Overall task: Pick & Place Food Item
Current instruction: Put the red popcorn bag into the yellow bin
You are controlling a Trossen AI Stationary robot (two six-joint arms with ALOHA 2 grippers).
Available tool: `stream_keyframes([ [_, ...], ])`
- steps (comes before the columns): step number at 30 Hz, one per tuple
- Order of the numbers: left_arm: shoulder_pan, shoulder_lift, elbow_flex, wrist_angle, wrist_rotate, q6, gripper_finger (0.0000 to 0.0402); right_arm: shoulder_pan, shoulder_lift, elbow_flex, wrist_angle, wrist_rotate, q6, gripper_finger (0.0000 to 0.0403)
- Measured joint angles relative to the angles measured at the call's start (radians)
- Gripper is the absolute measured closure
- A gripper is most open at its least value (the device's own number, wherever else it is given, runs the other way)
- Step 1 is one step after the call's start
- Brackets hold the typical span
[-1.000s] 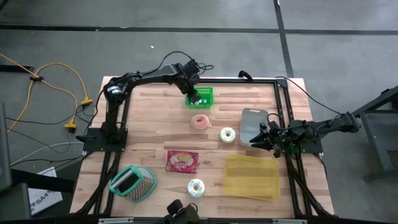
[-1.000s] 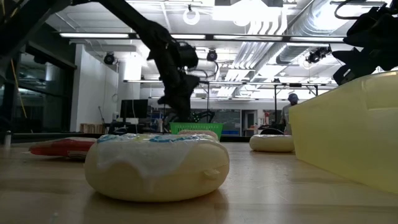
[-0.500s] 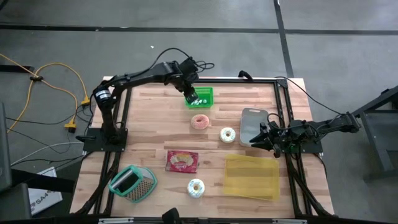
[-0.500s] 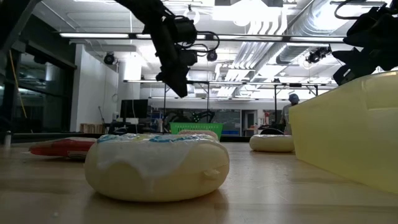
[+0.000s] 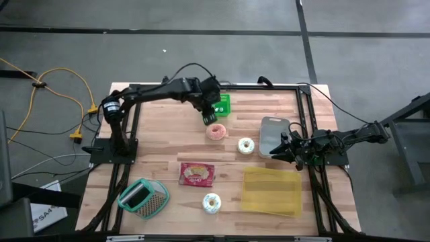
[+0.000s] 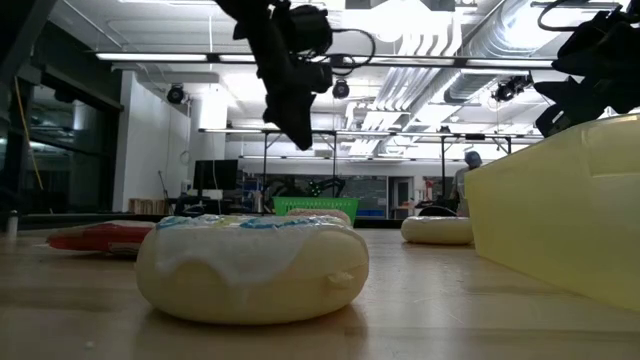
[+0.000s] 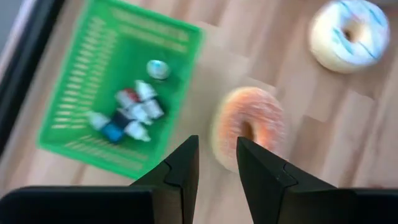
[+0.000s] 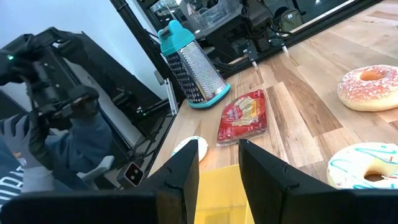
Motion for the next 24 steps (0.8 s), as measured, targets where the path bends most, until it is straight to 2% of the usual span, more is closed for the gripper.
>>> stream_keyframes([
  [10, -0.1, 0.0, -0.001, -0.054, -0.003, 0.144, 0.0298, 0.0, 0.0, 0.0, 0.0, 0.0, 0.0, 0.0302],
  [24, -0.159, 0.0, -0.001, -0.123, -0.047, 0.142, 0.0298, 0.0, 0.0, 0.0, 0.0, 0.0, 0.0, 0.0302],
])
